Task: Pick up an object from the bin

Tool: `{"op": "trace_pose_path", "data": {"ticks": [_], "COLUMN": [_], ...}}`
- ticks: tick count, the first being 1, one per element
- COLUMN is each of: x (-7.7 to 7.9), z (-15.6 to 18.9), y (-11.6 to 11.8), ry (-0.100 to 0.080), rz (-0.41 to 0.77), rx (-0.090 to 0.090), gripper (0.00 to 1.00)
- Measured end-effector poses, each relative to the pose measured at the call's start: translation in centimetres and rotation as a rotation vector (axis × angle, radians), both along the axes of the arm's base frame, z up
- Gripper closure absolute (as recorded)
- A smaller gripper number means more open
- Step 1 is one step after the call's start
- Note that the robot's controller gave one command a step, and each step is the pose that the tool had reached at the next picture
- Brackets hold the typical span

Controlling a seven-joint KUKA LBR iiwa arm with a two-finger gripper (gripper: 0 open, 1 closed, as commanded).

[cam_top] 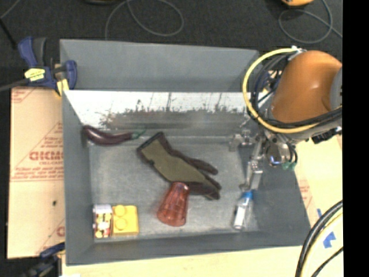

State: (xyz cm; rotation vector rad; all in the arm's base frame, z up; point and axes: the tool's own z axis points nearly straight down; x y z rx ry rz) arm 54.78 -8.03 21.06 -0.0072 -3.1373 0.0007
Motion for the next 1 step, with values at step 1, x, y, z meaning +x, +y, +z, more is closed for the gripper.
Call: {"op": "trace_pose_path", "data": {"ticks": [1], "x": [0.14], "z": [0.48], "y": [0.03], "ry": [-0.008], "rz": [0.002], "rx": [-0.001], "gripper": [0.00]}}
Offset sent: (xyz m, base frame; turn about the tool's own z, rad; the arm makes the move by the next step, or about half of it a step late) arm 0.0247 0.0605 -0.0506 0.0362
